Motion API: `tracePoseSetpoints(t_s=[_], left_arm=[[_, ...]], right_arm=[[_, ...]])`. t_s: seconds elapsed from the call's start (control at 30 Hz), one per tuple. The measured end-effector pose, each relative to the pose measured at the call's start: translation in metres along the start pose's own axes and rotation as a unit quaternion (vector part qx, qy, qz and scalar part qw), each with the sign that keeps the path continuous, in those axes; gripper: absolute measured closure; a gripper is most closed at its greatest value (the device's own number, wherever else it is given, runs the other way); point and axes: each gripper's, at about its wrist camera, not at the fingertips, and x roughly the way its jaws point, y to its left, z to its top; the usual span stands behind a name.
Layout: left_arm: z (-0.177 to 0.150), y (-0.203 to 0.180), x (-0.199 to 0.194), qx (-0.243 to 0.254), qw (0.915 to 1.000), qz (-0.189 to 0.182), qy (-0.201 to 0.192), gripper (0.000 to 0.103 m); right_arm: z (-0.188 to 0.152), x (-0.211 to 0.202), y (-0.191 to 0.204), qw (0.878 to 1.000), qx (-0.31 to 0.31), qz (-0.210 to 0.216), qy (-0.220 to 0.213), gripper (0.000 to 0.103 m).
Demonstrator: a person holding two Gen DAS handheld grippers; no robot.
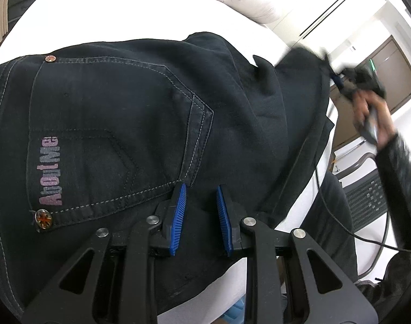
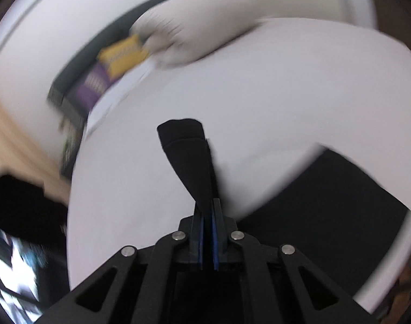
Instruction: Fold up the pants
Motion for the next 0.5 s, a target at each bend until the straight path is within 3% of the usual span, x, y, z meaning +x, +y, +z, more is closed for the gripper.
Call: tracePoseSetpoints(t_s=[0.1,0.17,0.2,0.23,0.27,0.33,0.4,0.5], left_arm=[[0.0,-0.004,0.001,-0.004,1.0,0.005,0.0,0.08],[0.001,-0.005,0.001,-0.007,1.0,0.006,0.002,0.08],[0.002,-0.005,0.0,-0.009,0.9999,0.006,0.003,0.08],[0.003,-0.005,0.0,-0.014,0.9999,0.006,0.004,0.08],[0.004,-0.005,0.0,-0.016,0.9998,0.007,0.004,0.08],[0.005,-0.006,-0.001,-0.019,0.9997,0.011,0.005,0.08],[0.005,-0.006,-0.001,-0.021,0.9997,0.015,0.005,0.08],[0.005,-0.006,-0.003,-0.026,0.9995,0.016,0.004,0.08]], right_arm=[[-0.027,-0.016,-0.08,0.995,0.094,-0.008,0.01,0.096],[-0.046,-0.016,-0.116,0.986,0.164,0.008,0.012,0.09],[-0.051,-0.017,-0.129,0.981,0.193,0.014,0.011,0.083],[-0.057,-0.018,-0.138,0.976,0.215,0.03,0.008,0.068],[-0.064,-0.018,-0.142,0.971,0.233,0.057,-0.001,0.063],[-0.067,-0.018,-0.14,0.967,0.241,0.083,-0.011,0.043],[-0.058,-0.017,-0.136,0.967,0.236,0.096,-0.019,0.035],[-0.054,-0.01,-0.134,0.962,0.255,0.098,-0.019,0.035]])
